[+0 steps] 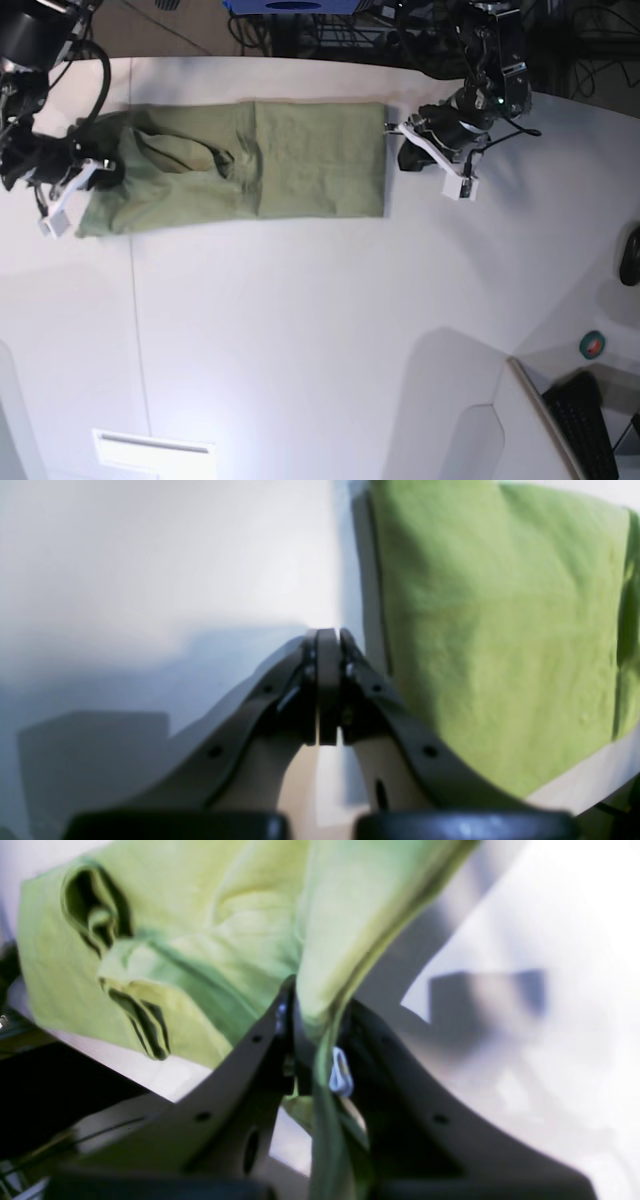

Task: Layout the t-shirt on the table in an organized manner, then fold the t-shirt properly
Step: 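Fold the strip end held by the right gripper over toward the left gripper, then press and flatten the folded bundle with the right gripper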

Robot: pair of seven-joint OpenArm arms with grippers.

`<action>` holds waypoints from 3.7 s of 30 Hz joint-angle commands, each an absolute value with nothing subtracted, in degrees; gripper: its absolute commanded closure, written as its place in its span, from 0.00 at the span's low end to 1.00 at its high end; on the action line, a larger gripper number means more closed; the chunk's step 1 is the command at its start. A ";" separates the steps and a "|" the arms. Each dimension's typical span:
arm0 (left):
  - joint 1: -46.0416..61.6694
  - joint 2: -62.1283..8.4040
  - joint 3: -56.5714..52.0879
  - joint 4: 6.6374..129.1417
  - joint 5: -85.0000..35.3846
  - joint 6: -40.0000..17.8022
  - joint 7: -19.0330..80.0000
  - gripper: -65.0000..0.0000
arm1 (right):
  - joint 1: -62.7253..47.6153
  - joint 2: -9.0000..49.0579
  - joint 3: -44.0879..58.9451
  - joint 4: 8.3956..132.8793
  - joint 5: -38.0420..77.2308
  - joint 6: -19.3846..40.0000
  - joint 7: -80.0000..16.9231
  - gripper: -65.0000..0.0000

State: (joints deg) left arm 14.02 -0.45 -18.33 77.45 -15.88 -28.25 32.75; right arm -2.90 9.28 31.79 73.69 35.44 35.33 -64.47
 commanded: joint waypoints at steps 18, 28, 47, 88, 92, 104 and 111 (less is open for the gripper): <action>11.56 -0.66 -7.87 76.79 -16.31 -24.31 32.40 1.00 | -12.97 7.52 9.71 105.19 36.70 14.02 -58.95 1.00; 11.47 -0.57 -7.96 76.79 -16.40 -24.31 32.40 1.00 | -14.20 7.16 -2.95 108.18 36.70 5.32 -58.24 1.00; 11.65 -0.75 -7.96 76.79 -16.13 -24.31 32.40 1.00 | -10.33 7.60 -16.13 102.55 36.53 -1.01 -50.86 1.00; 12.35 -0.92 -8.40 76.97 -16.13 -24.31 32.66 1.00 | -3.47 3.30 -27.91 90.15 28.97 -1.01 -49.27 1.00; 12.79 -3.21 -8.13 77.76 -16.57 -24.31 32.66 1.00 | -3.03 3.30 -27.82 89.89 28.97 -1.01 -49.27 1.00; 14.20 -6.29 -8.40 78.46 -22.11 -24.40 32.66 1.00 | -3.47 3.03 -28.26 89.89 28.97 -1.01 -49.27 1.00; 15.52 -9.36 -8.57 78.73 -27.47 -24.40 32.66 1.00 | -3.38 3.38 -27.91 89.89 28.97 -1.01 -49.45 0.99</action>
